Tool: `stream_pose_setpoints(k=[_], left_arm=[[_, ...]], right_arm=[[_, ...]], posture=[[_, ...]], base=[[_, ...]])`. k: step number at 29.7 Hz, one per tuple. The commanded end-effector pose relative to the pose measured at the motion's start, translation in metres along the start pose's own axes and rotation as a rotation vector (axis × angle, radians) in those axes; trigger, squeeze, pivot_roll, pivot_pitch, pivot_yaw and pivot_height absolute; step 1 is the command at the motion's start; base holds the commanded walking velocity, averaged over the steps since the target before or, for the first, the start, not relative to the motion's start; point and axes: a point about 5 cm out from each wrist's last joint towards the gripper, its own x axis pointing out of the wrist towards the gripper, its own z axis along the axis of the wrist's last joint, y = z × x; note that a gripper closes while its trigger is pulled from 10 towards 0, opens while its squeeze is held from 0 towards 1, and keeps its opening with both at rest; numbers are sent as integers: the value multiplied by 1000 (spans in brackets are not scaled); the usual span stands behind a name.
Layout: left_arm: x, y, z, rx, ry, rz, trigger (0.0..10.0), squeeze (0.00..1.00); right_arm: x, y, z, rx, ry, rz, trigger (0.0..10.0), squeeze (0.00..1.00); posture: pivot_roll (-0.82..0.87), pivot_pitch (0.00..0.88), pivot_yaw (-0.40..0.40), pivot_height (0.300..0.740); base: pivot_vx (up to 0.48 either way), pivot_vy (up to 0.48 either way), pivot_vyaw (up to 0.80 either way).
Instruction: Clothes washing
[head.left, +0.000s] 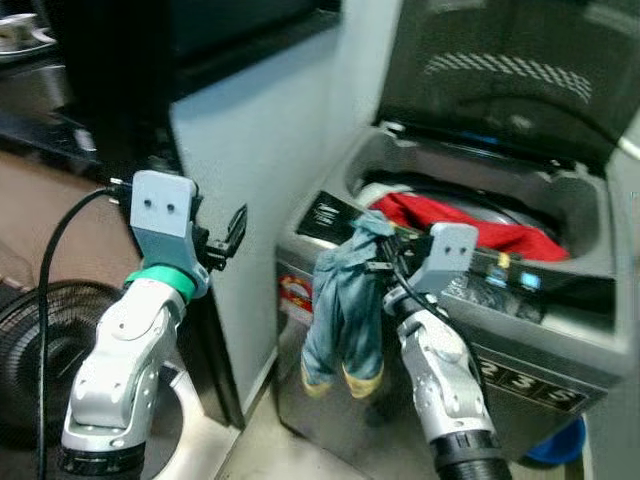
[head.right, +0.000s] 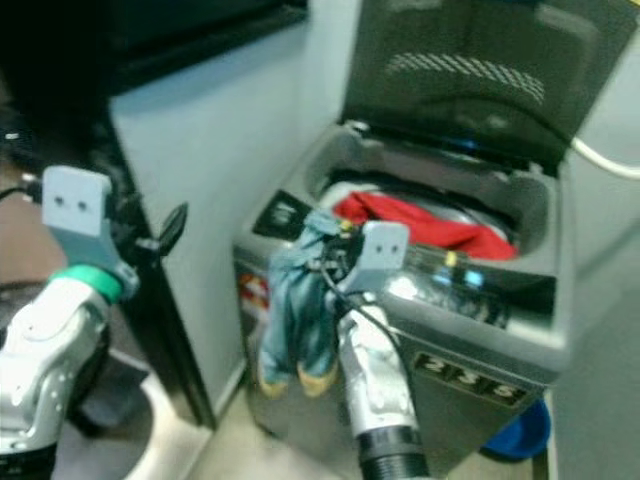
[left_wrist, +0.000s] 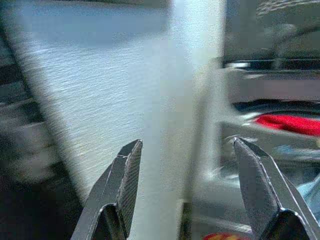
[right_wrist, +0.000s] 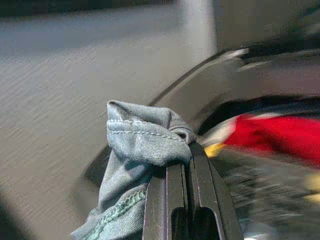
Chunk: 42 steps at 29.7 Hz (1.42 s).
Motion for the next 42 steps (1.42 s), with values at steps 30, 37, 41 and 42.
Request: stream_pose_setpoints(k=[30, 37, 41, 42], left_arm=[[4, 2, 1, -17, 0, 44, 10000, 0], [4, 2, 0, -13, 3, 47, 10000, 0], [4, 2, 0, -13, 4, 48, 10000, 0], [4, 2, 0, -9, 2, 47, 10000, 0]], right_arm=[[31, 37, 83, 165, -299, 138, 10000, 0], [29, 37, 77, 160, -273, 144, 10000, 0], [29, 37, 77, 161, -273, 144, 10000, 0], [29, 38, 76, 156, -271, 146, 10000, 0]], posture=[[88, 5, 46, 740], [90, 9, 45, 740], [90, 9, 45, 740], [89, 12, 45, 740]], base=[[0, 112, -613], [0, 480, 0], [0, 480, 0], [0, 0, 0]])
